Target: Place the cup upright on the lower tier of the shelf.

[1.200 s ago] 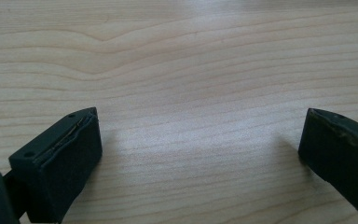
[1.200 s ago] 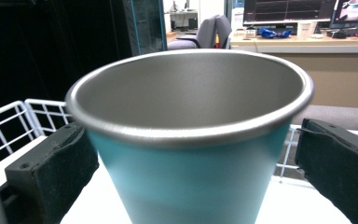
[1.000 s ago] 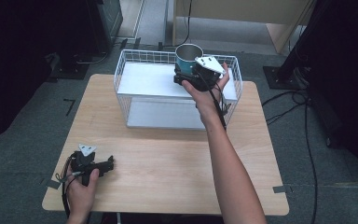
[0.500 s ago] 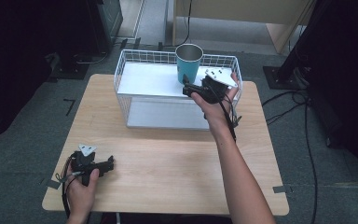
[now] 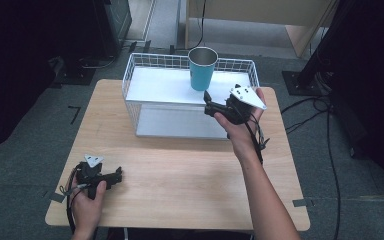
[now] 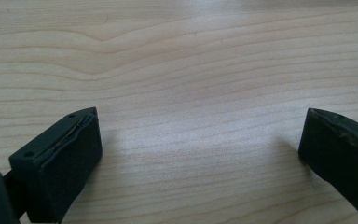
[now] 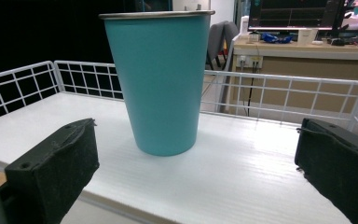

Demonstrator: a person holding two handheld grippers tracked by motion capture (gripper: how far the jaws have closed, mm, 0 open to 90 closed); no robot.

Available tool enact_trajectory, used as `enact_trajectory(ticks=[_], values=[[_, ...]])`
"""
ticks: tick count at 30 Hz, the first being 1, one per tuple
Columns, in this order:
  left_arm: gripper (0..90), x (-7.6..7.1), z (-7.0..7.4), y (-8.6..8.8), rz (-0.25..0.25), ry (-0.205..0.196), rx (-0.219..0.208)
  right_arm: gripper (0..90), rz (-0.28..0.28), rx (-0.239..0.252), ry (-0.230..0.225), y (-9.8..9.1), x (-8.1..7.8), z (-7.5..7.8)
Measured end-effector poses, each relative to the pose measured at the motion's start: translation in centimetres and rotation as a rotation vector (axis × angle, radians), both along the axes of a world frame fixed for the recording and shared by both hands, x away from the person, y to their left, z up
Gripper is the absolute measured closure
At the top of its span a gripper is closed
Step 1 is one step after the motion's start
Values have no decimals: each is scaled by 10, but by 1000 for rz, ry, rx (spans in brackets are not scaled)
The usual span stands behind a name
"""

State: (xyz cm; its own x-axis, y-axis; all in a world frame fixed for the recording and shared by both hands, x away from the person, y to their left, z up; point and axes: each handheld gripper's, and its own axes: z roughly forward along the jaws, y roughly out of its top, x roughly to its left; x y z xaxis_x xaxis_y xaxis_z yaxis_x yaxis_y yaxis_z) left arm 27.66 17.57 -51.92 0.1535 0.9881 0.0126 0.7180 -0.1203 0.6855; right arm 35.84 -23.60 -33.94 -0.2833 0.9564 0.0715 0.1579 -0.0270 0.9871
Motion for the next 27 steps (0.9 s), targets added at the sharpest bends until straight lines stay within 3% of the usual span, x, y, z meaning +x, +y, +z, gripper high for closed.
enact_trajectory(ticks=[27], values=[[0,0,0,0,0,2,0,0,-28,-4,-2,-36,-51,-32]])
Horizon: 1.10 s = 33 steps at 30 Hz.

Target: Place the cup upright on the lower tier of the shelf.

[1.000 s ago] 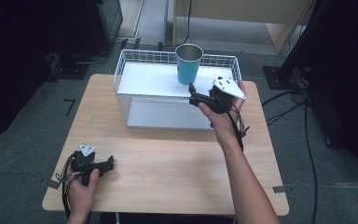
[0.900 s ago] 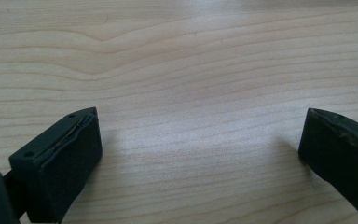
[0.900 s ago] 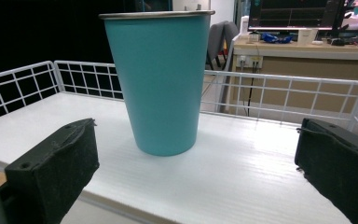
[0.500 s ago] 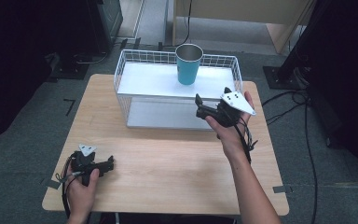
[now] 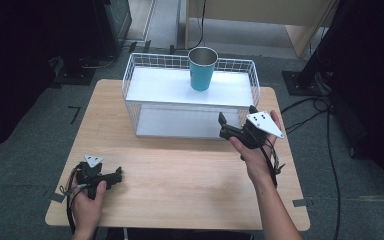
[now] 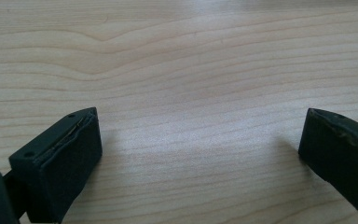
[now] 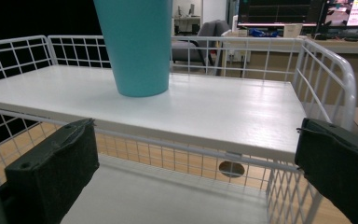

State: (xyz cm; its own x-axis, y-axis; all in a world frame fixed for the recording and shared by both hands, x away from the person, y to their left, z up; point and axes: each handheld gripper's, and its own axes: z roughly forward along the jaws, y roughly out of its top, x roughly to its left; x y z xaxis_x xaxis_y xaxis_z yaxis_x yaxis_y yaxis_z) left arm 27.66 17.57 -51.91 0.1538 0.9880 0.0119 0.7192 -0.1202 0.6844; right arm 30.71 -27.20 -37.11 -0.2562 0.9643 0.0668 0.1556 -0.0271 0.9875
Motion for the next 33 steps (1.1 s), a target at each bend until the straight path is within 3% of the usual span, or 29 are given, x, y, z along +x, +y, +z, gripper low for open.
enact_trajectory(ticks=[33], values=[[0,0,0,0,0,2,0,0,-96,-6,90,-50,-36,-62]])
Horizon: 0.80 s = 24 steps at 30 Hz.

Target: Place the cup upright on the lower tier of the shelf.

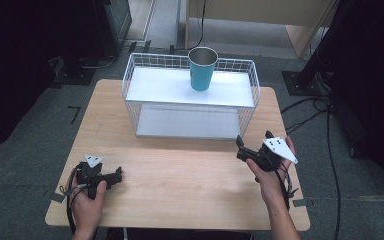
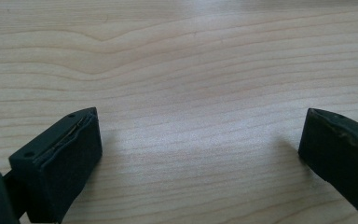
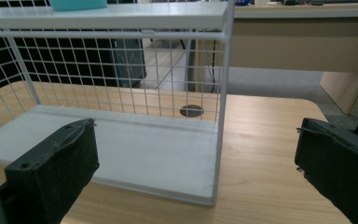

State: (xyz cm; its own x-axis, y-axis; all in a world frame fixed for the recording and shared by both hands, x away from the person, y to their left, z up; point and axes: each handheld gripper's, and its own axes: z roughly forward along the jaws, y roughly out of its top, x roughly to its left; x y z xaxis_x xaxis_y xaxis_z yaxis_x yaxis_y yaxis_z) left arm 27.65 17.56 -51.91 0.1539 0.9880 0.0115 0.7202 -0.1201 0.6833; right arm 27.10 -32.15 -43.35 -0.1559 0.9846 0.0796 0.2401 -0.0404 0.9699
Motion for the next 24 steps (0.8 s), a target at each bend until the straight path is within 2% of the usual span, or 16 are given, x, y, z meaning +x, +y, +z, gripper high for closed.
enact_trajectory(ticks=[14,24], values=[[0,0,0,0,1,-1,-1,0,-40,8,60,-23,-15,-26],[0,0,0,0,2,-2,-2,0,-65,-17,98,-35,-24,-41]])
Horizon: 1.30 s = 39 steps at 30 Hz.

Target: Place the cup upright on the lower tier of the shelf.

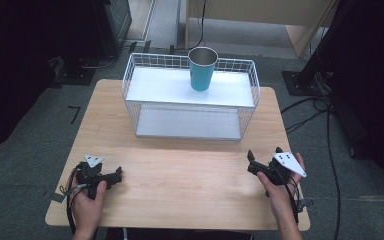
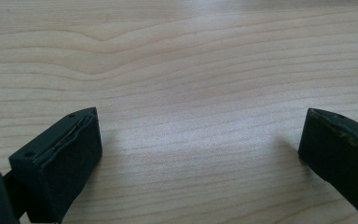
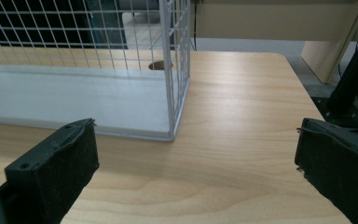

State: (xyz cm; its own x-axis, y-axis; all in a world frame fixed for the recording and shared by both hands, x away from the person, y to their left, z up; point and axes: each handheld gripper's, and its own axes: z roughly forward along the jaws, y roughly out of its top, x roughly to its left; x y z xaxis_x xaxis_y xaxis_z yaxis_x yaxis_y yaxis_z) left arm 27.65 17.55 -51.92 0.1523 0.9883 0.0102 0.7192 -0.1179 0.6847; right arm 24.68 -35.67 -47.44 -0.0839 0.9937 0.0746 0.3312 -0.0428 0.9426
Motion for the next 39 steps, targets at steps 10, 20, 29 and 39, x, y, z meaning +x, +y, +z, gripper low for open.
enact_trajectory(ticks=[10,20,29,39], values=[[0,0,0,0,0,0,0,0,-19,-19,55,-13,-11,-16],[0,0,0,0,-1,1,0,0,-36,-46,114,-27,-21,-29],[0,0,0,0,-1,-1,1,0,-49,-66,184,-36,-28,-39],[0,0,0,0,1,-2,-1,0,-60,-95,291,-44,-29,-48]])
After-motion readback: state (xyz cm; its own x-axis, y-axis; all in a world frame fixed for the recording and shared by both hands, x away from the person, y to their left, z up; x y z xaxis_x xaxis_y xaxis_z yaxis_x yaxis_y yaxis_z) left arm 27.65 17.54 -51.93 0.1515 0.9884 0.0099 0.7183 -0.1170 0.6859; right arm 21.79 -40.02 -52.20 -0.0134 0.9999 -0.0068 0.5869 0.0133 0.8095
